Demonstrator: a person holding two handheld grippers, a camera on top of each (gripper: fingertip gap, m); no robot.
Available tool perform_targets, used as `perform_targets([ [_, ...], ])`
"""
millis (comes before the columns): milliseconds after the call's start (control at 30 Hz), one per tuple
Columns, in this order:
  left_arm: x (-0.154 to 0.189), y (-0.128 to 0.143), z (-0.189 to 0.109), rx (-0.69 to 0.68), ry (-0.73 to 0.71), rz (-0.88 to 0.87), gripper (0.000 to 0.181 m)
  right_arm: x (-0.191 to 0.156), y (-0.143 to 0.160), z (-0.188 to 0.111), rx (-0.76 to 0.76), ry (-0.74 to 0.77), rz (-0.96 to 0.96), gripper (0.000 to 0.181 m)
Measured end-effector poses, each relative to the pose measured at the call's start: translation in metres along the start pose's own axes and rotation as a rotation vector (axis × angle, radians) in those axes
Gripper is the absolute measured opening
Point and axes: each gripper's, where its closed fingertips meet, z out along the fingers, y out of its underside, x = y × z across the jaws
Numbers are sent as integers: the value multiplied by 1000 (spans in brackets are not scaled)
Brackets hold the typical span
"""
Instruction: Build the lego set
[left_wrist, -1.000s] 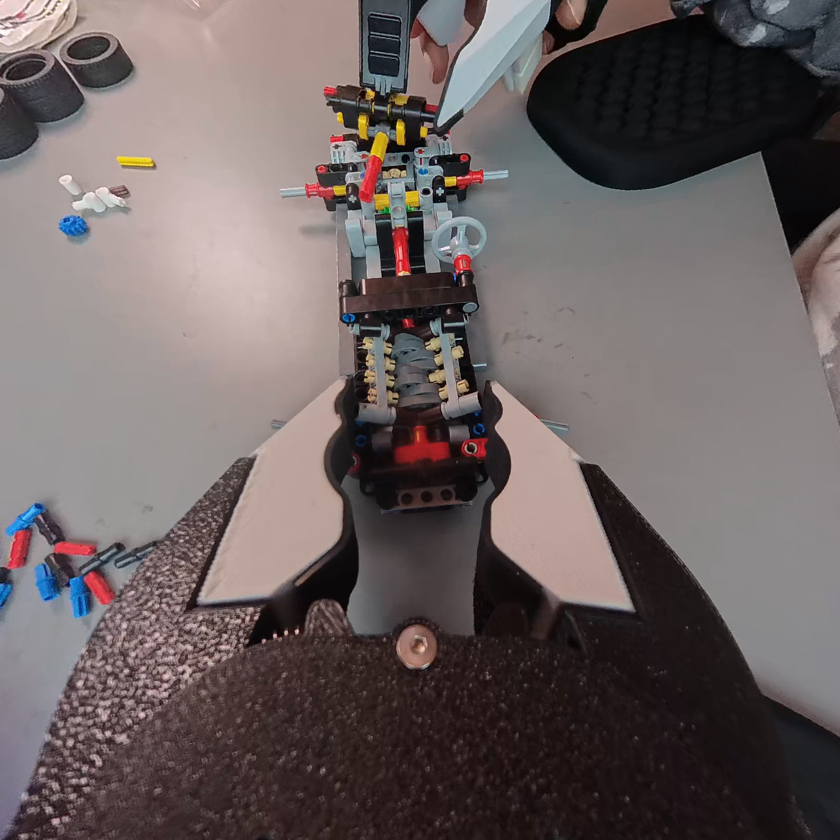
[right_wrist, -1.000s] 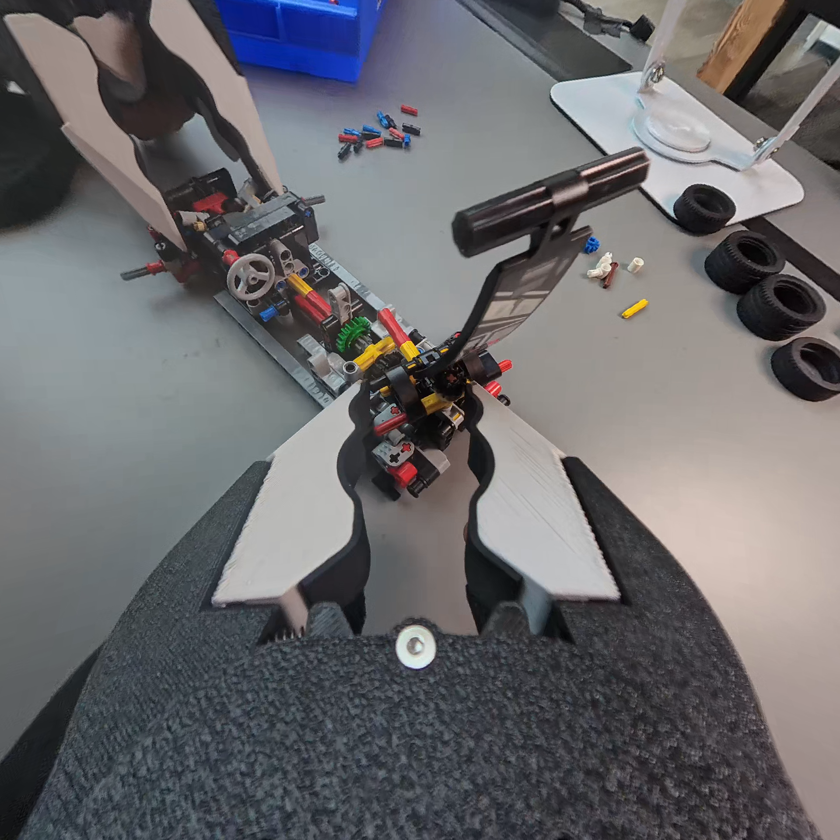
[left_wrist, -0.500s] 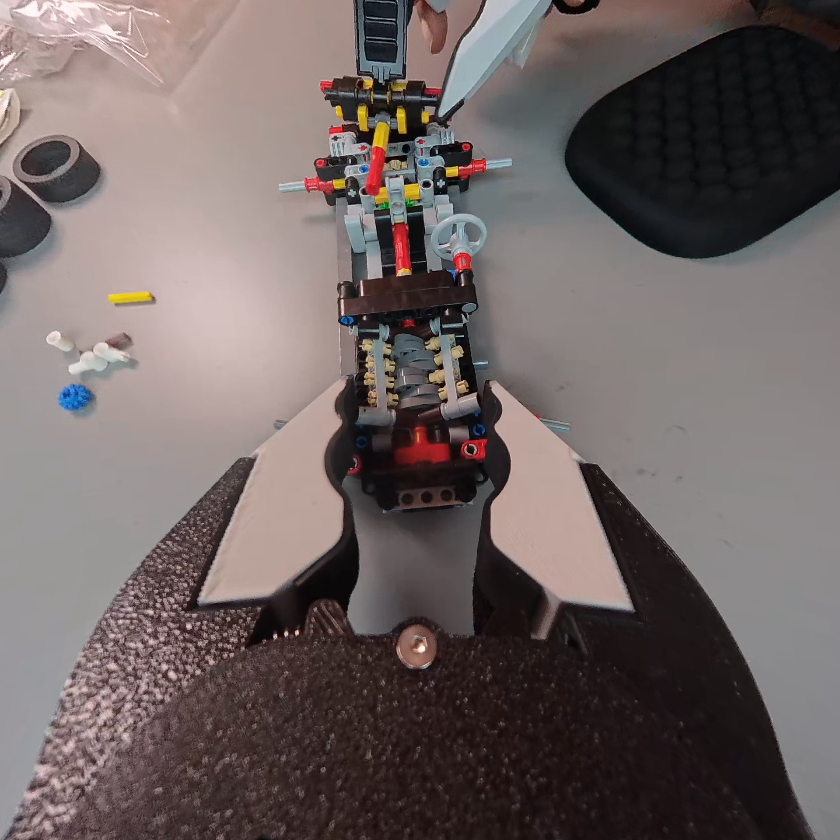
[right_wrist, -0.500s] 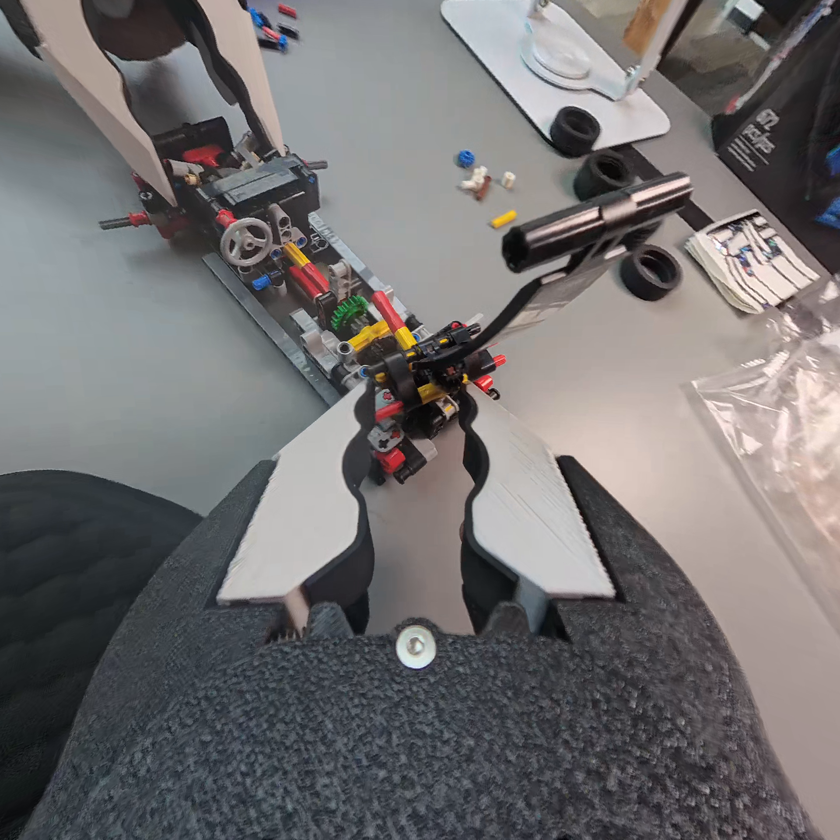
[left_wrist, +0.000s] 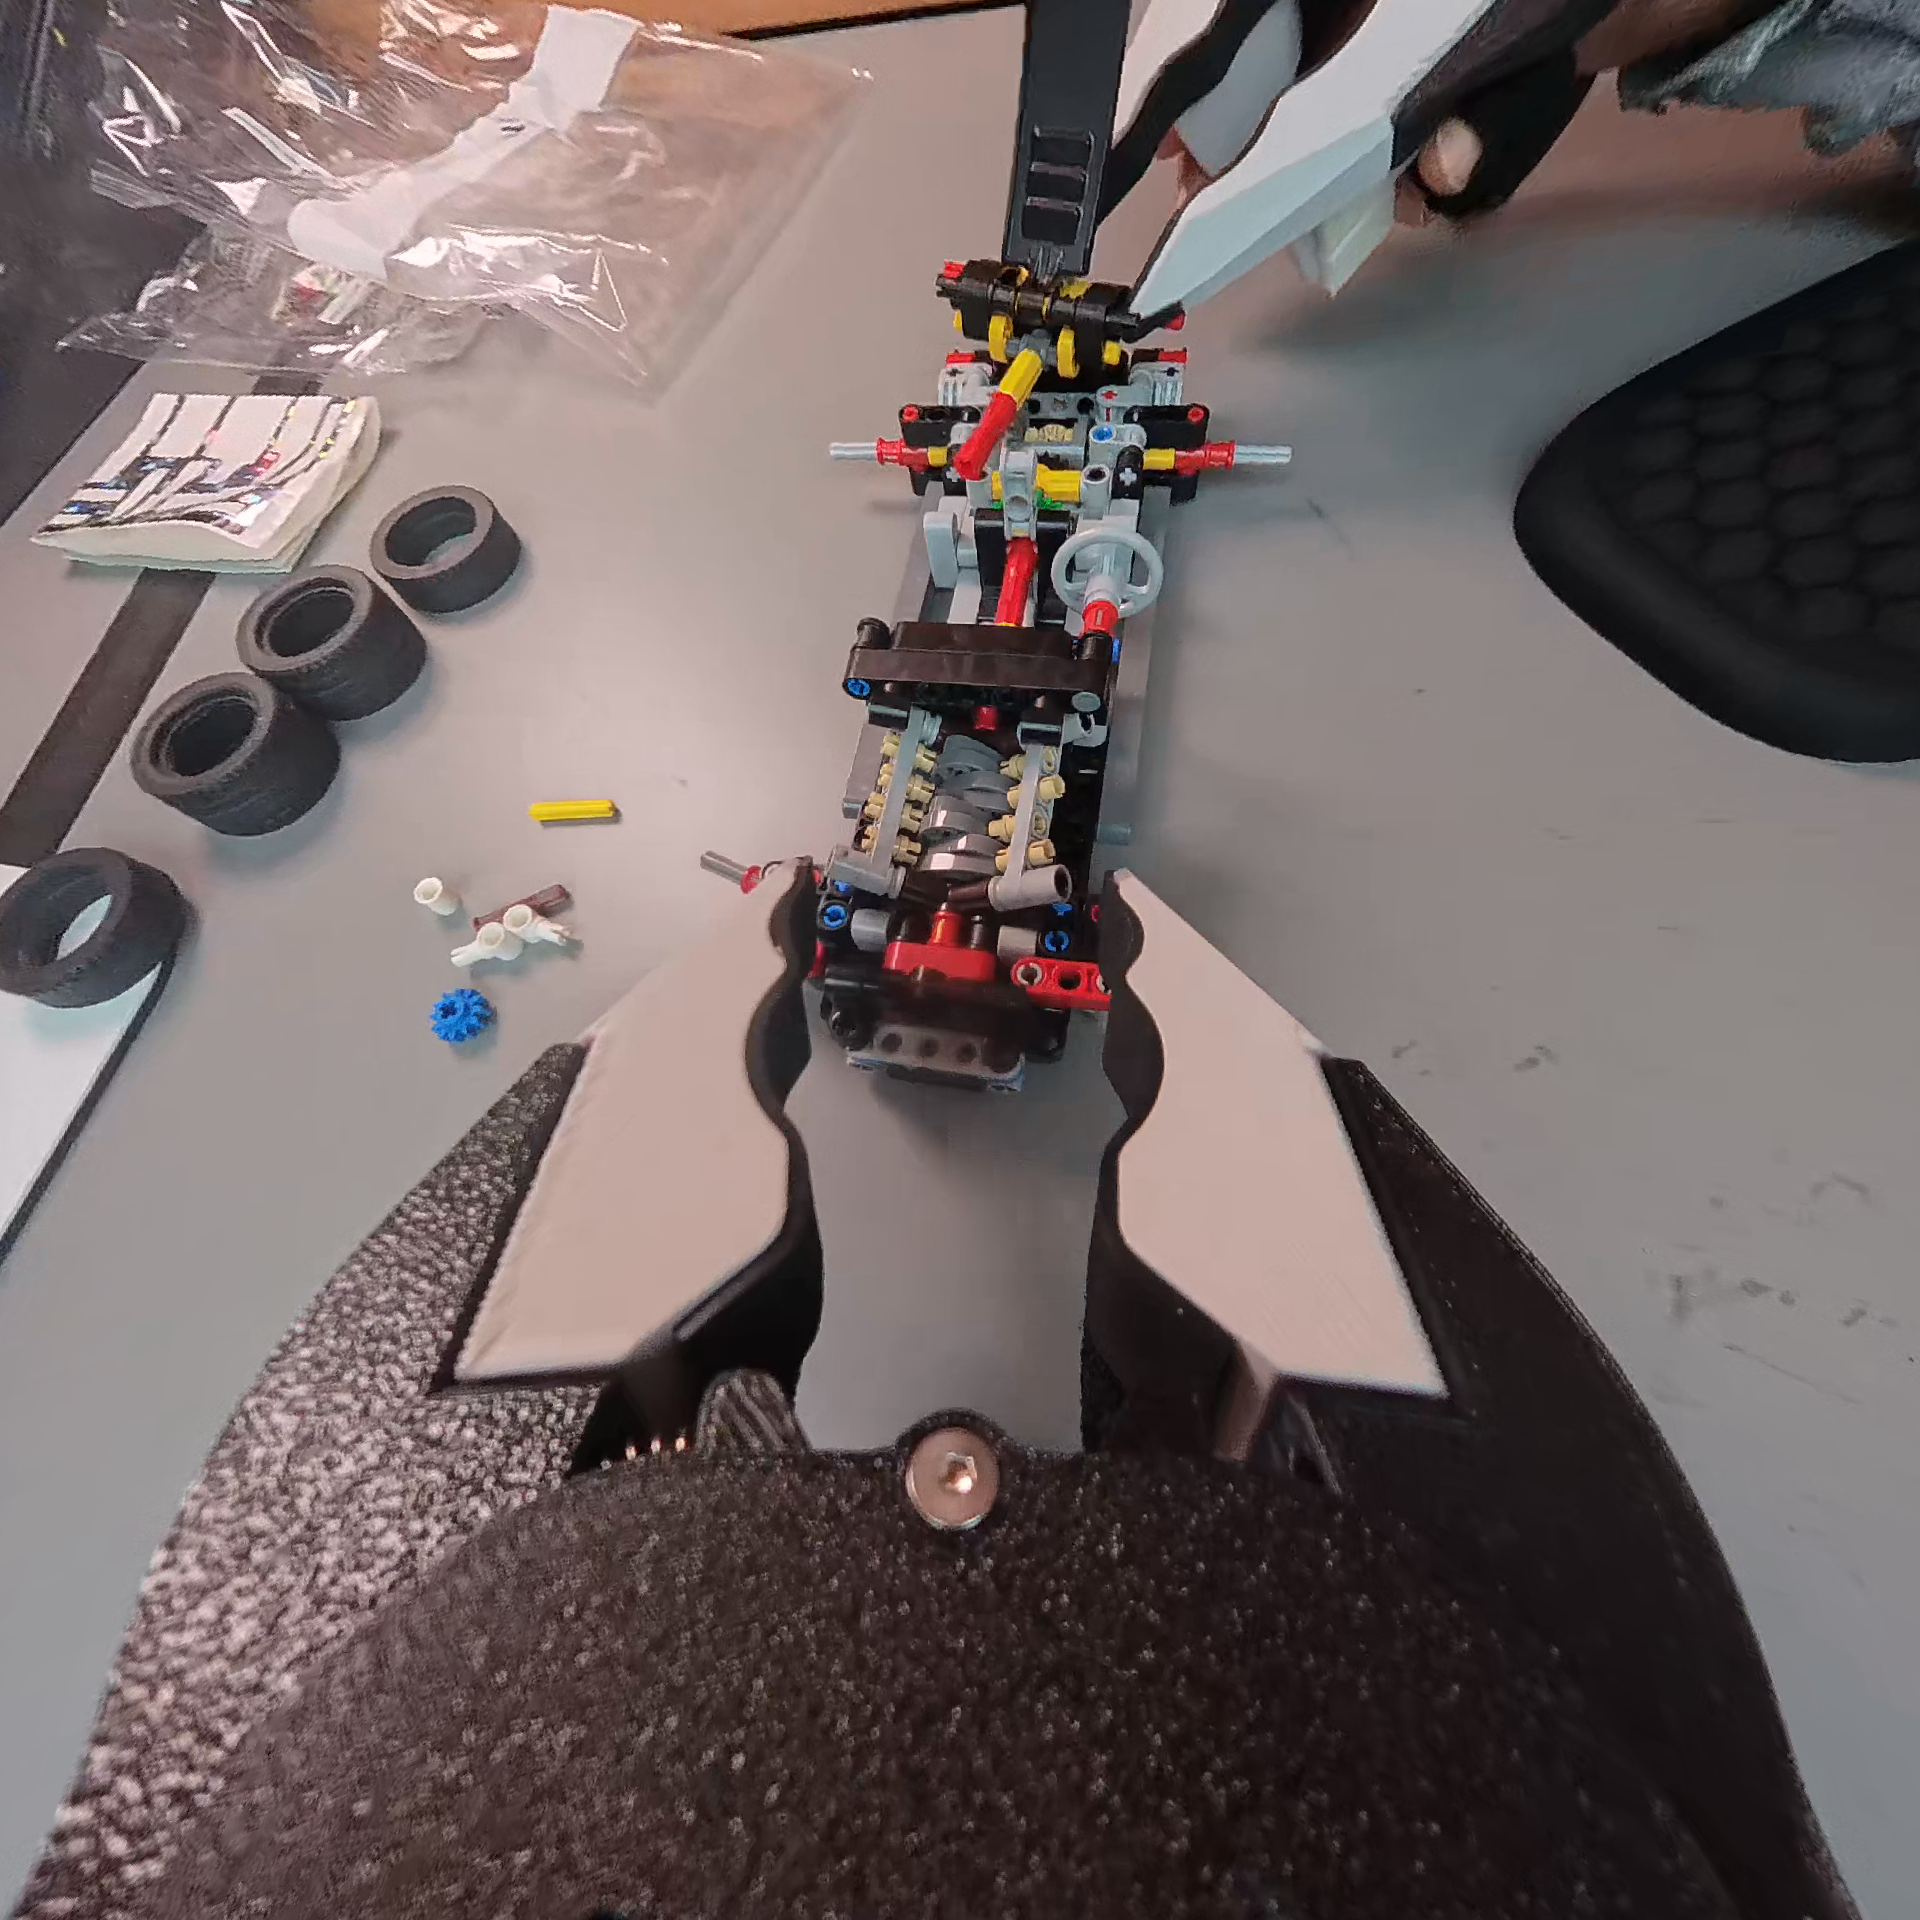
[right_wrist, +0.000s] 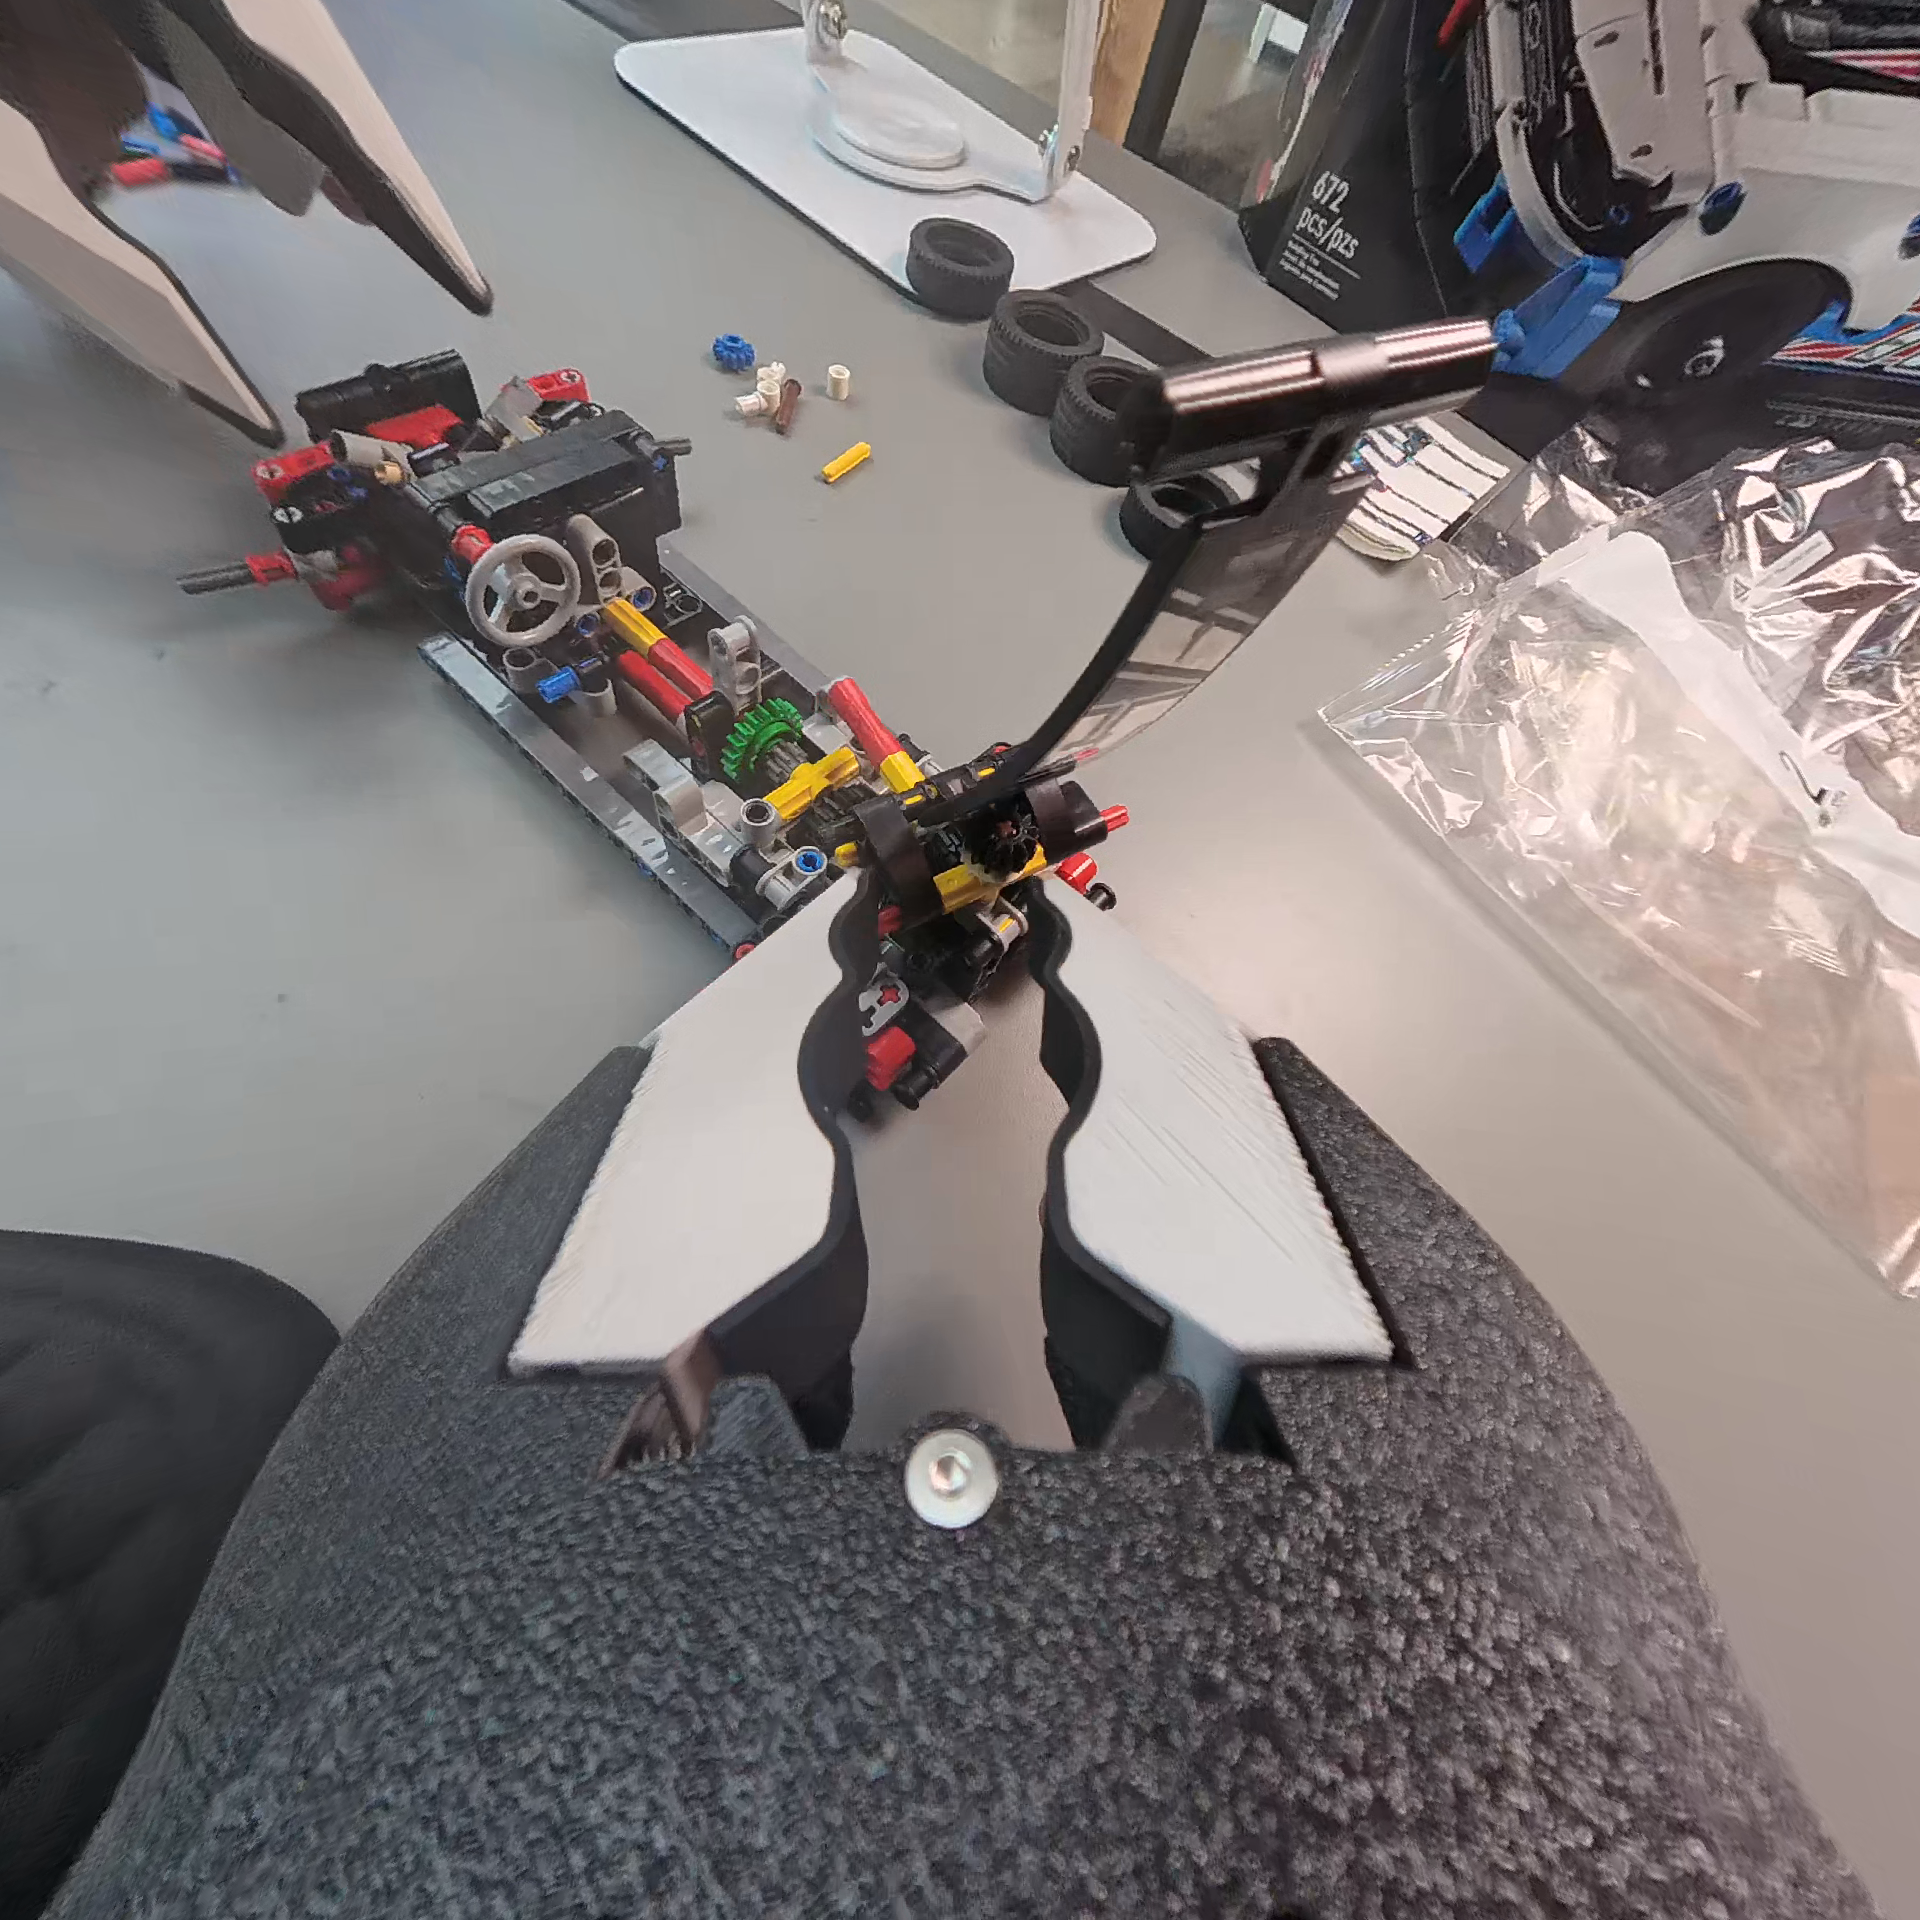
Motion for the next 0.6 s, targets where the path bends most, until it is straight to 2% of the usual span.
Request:
perform_targets([
  [133, -28, -27, -36, 164, -126, -86, 50, -4, -5, -9, 10, 31, 5, 26],
  [200, -55, -45, -66, 289, -261, -129, 44, -11, -16, -23, 41, 44, 35, 24],
  [267, -84, -54, -100, 376, -441, -150, 41, -32, -33, -37, 83, 11, 45, 21],
  [333, -108, -56, -131, 430, -597, -178, 39, -64, -60, -47, 187, -58, 22, 19],
  [433, -136, -51, -167, 503, -756, -258, 37, -100, -104, -44, 351, -133, 3, 17],
  [500, -148, -46, -186, 541, -831, -306, 36, -104, -136, -38, 482, -113, 19, 0],
  [600, -155, -39, -205, 572, -902, -334, 32, -100, -179, -20, 596, -116, 109, 0],
])
